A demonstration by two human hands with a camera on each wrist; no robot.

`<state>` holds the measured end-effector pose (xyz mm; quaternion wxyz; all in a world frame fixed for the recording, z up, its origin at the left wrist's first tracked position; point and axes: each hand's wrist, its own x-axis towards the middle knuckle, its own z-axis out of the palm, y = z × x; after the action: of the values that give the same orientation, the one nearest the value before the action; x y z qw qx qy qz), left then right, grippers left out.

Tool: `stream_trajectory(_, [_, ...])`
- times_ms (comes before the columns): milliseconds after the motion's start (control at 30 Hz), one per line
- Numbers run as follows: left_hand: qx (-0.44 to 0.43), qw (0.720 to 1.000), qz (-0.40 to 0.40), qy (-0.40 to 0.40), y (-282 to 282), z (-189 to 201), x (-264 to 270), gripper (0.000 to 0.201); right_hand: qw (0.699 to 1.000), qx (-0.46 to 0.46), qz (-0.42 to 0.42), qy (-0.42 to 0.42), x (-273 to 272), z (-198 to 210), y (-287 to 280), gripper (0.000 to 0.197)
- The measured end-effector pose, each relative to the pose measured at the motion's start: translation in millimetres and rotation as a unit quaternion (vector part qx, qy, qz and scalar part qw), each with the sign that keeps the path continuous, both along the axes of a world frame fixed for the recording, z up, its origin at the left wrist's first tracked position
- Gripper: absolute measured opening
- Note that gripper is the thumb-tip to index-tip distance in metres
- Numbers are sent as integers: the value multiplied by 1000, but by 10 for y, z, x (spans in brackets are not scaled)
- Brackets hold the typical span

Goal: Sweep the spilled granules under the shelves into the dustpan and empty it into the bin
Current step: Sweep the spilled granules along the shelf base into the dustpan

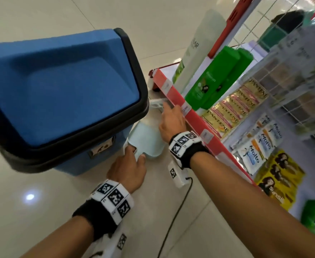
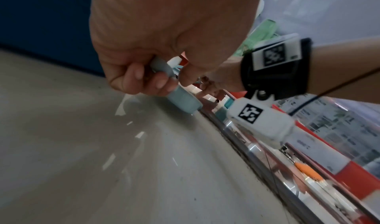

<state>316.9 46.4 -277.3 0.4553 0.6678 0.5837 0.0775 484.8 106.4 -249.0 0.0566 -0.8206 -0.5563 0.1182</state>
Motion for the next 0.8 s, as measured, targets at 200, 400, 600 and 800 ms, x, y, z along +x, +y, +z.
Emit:
stream_trajectory(200, [-15,1000,1,22,75,-13,40,32,991,43,25,-127,-76,-214,481,37])
stream_trajectory(400, [-22,998,-19,57,101,14,-81,34,985,4,68,-161,22,-185,735,29])
stream_trajectory(600, [-28,998,-25,59,136,42,-92,35,988,-65,69,-125,174,-68,221,27])
stream_trajectory(800, [-13,996,-57,72,6,58,-137,32,985,-81,69,-137,332,183,-625,22])
